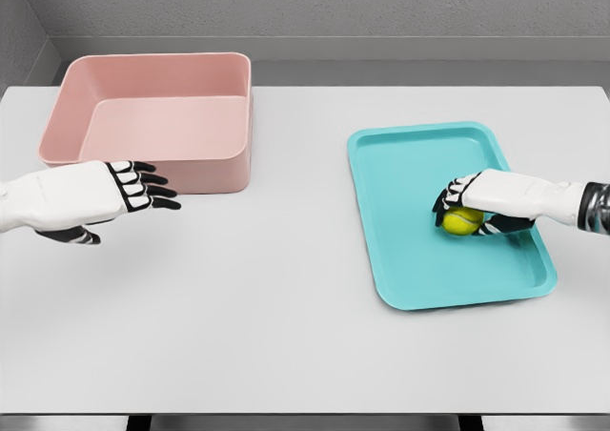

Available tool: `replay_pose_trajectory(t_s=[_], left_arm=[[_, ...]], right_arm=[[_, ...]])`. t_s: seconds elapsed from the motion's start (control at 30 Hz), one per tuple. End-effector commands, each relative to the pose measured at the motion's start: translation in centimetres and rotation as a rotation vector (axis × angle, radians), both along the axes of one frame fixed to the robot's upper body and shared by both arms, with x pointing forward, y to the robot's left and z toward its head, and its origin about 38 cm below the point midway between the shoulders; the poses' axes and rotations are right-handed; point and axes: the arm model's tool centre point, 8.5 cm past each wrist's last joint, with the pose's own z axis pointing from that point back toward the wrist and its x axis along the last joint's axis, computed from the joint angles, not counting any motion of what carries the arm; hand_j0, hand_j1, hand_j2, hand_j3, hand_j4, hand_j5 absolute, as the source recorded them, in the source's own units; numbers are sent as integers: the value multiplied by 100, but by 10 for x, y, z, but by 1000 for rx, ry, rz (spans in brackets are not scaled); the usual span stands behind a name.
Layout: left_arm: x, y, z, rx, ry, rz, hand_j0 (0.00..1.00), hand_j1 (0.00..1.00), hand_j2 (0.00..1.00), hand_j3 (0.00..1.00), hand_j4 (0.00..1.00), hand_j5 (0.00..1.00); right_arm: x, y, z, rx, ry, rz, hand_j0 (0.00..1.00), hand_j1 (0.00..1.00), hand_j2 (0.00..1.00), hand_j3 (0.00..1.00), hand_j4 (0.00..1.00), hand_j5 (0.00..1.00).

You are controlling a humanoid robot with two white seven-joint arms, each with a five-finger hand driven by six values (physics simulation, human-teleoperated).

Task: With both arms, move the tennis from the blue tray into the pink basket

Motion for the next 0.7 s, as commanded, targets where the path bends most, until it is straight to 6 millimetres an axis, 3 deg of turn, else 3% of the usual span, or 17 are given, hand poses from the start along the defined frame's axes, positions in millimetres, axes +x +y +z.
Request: replay_pose_trajectory(t_s=[0.0, 0.33, 0.67], left_arm=[[-1, -1, -2, -6, 10, -1, 100, 100, 100, 100, 100, 100], [0, -8, -7, -25, 15, -14, 100, 100, 100, 100, 100, 100], [0, -11, -8, -31, 18, -19, 100, 100, 100, 100, 100, 100]], right_arm=[[0, 3, 5, 13, -10, 5, 56, 56, 56, 56, 56, 56], [-12, 47, 31, 66, -65, 144, 55, 55, 55, 55, 55, 55], [-16, 73, 44, 102, -95, 215, 54, 54, 54, 54, 54, 54]])
